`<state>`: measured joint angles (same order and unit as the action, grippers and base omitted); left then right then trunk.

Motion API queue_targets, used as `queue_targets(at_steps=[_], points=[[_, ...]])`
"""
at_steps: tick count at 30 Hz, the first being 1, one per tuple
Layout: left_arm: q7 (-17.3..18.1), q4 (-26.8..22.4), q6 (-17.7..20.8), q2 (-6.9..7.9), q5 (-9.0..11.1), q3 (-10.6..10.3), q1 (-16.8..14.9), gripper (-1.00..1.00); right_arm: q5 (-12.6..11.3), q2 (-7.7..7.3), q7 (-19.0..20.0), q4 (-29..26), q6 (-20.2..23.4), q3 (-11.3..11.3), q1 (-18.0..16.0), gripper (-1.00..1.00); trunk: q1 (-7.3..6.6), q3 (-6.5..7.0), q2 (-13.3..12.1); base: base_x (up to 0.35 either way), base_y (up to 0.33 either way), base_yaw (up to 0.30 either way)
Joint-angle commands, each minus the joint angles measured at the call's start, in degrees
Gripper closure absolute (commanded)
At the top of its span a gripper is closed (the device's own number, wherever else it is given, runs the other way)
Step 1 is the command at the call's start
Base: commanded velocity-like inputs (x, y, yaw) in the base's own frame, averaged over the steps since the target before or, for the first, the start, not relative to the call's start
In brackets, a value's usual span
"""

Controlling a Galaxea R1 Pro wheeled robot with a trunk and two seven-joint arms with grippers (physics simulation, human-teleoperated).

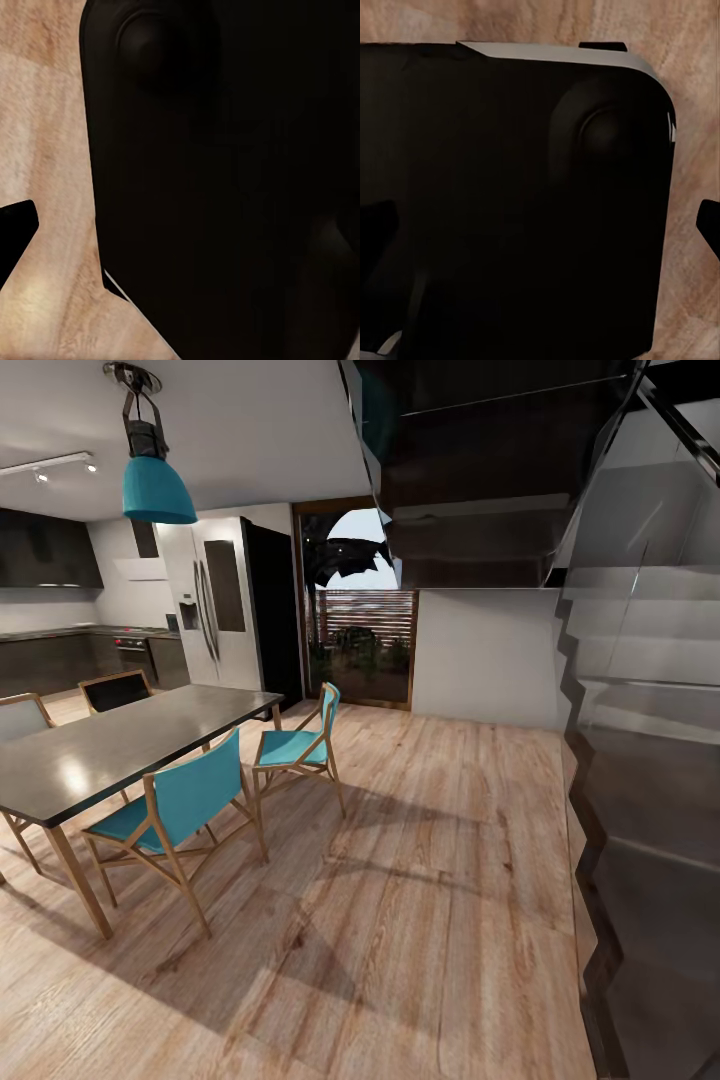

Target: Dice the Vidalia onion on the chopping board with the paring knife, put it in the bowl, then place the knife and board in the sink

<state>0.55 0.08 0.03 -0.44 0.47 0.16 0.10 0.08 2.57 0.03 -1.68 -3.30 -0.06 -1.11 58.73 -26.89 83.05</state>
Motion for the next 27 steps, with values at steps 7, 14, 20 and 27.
queue_targets(at_steps=[7, 14, 20, 27], points=[[0.06, -0.12, -0.02, 0.0, -0.01, 0.05, -0.01, -1.0, 0.01, 0.06, -0.03, 0.09, -6.3, -0.03, -0.03, -1.0, 0.0, -0.04, 0.03, 0.0, 0.0, 0.0], [0.06, -0.7, -0.08, 0.04, -0.08, 0.18, -0.01, -1.0, -0.12, 0.15, -0.02, 0.06, -7.46, -0.03, -0.03, -1.0, 0.0, -0.04, 0.03, 0.0, 0.0, 0.0], [0.06, -4.73, -0.12, 0.08, -0.12, 0.19, -0.01, -1.0, -0.15, 0.11, 0.03, -0.31, -9.86, -0.06, -0.03, -1.0, 0.0, -0.04, 0.03, 0.0, 0.0, 0.0], [0.0, -13.28, -0.12, 0.16, -0.23, 0.19, -0.01, -1.0, -0.01, -0.06, -0.05, -3.7, -15.78, -0.11, -0.03, -1.0, 0.0, -0.04, 0.03, 0.0, 0.0, 0.0]])
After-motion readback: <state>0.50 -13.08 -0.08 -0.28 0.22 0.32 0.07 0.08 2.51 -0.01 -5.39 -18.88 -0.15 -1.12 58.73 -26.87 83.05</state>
